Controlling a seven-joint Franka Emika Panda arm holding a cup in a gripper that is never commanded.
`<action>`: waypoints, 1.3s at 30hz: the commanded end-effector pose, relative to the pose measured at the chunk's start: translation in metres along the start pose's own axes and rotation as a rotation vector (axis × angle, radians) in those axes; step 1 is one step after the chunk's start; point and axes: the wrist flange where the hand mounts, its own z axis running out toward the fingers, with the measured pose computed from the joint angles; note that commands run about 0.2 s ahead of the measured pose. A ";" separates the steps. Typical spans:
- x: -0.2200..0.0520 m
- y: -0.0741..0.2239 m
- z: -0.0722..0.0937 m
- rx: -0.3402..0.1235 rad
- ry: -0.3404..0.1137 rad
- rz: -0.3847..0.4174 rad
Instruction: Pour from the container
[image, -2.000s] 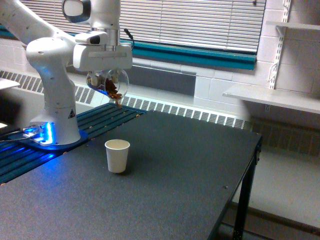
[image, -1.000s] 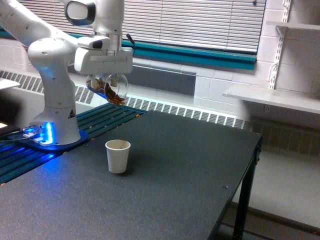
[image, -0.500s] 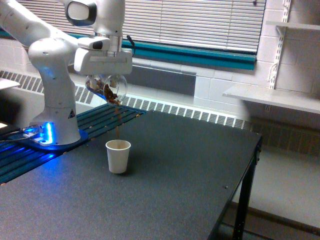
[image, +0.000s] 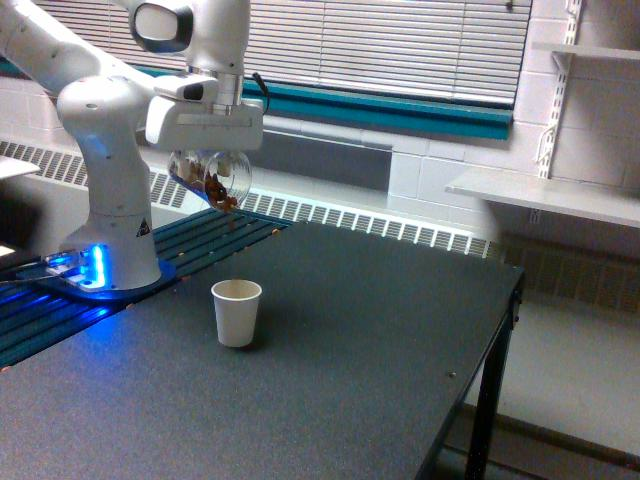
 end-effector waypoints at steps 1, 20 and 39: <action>-0.008 0.002 0.013 -0.036 -0.003 -0.010; -0.003 0.002 0.013 -0.055 0.005 -0.023; 0.003 -0.005 0.010 -0.065 0.010 -0.028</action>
